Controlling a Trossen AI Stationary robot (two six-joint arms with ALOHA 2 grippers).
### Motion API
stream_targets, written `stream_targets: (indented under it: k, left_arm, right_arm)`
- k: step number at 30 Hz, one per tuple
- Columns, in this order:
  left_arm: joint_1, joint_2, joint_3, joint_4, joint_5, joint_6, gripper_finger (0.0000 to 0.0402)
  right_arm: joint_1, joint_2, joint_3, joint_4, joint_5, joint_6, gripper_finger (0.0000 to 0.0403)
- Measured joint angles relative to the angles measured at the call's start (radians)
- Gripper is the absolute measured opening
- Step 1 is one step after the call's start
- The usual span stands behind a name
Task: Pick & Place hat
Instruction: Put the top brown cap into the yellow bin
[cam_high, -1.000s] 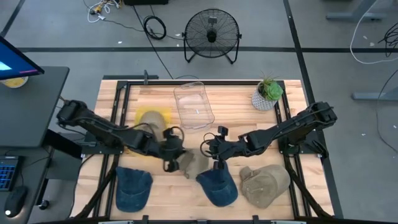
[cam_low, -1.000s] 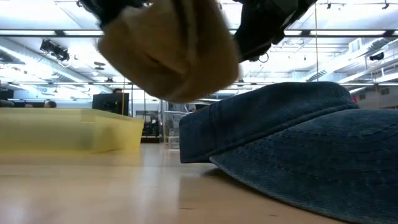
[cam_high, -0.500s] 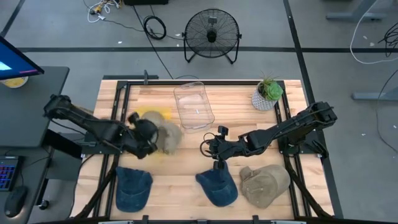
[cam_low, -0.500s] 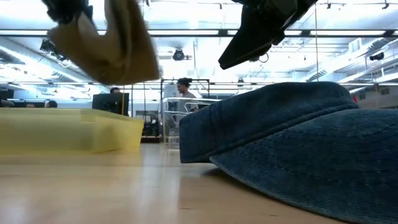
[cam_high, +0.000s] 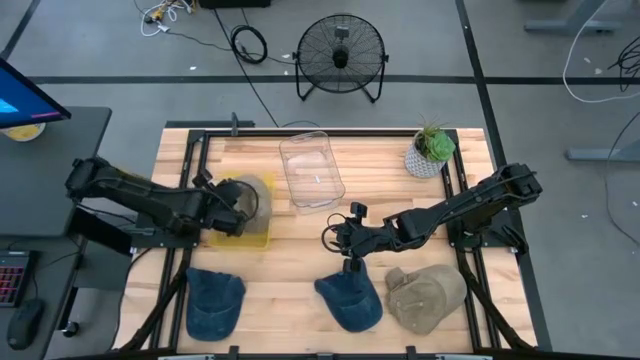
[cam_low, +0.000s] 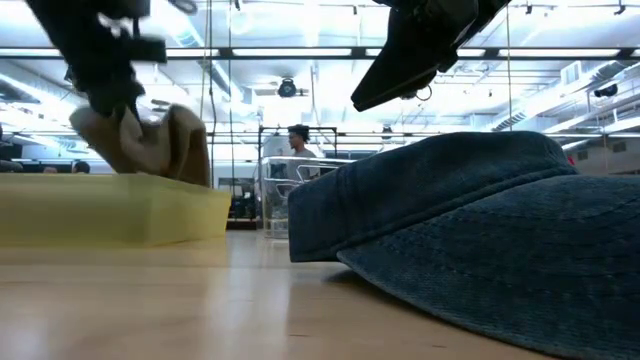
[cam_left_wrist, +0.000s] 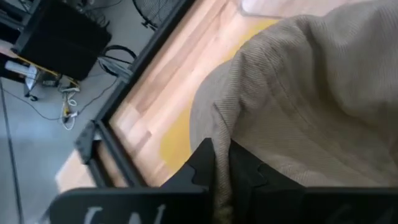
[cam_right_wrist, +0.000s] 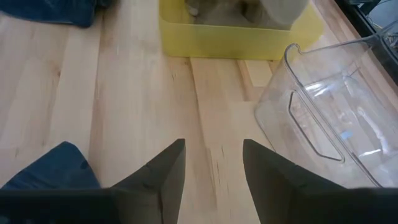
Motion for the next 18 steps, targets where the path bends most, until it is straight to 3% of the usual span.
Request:
stream_targets:
  k: [5, 10, 18]
  left_arm:
    - [0.001, 0.001, -0.148, 0.180, -0.001, 0.003, 0.0029]
    - [0.001, 0.001, -0.251, 0.253, -0.008, -0.007, 0.0038]
    - [0.001, 0.001, -0.310, 0.289, 0.079, -0.007, 0.0056]
  right_arm:
    - [-0.002, 0.000, 0.000, 0.000, 0.000, 0.000, 0.0165]
    - [-0.002, 0.000, 0.000, 0.001, 0.000, 0.000, 0.0165]
    - [-0.002, 0.000, 0.000, 0.001, 0.000, 0.000, 0.0165]
